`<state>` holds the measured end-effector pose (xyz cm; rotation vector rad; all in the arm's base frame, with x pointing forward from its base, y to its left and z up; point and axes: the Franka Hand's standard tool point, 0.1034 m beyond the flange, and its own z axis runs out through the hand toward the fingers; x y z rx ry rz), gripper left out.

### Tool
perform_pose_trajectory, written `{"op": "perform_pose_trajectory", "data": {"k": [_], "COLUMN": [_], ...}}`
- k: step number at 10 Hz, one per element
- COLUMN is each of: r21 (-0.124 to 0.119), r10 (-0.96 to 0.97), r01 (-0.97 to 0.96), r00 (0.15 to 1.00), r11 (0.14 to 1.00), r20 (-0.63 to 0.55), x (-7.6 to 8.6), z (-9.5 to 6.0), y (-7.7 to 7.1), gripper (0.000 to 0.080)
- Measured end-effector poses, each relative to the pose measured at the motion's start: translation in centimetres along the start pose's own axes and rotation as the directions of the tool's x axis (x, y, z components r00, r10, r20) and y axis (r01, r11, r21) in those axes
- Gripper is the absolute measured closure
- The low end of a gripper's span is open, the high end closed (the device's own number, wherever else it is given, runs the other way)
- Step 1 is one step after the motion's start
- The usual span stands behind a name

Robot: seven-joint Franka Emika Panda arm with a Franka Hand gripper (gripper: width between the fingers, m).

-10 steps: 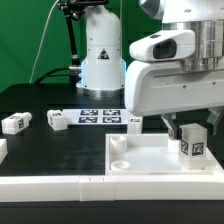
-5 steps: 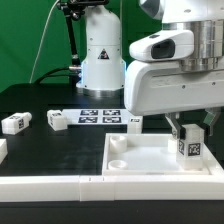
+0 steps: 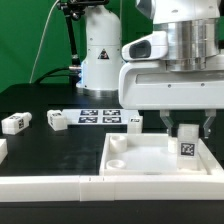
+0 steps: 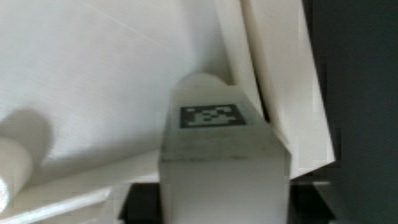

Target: Assemble one leg

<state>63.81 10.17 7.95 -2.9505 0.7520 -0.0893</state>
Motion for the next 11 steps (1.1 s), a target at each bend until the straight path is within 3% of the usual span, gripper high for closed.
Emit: {"op": "perform_pose_trajectory", "data": {"k": [4, 7, 9, 11], "r21": [-0.027, -0.031, -0.031, -0.031], "r10": [0.246, 0.280, 0.280, 0.280], "r01": [-0.246, -0.281, -0.281, -0.281], "r00": [0.969, 0.960, 0.960, 0.960], "r11": [0.969, 0.959, 0.959, 0.959], "r20": [-0.024, -0.030, -0.030, -0.030], "x": [0.5, 0.7, 0.7, 0.7], "z": [-0.1, -0.1, -0.1, 0.0], "y": [1.0, 1.3, 1.3, 1.3], "gripper": [0.0489, 0.0484, 0.0183, 0.0160]}}
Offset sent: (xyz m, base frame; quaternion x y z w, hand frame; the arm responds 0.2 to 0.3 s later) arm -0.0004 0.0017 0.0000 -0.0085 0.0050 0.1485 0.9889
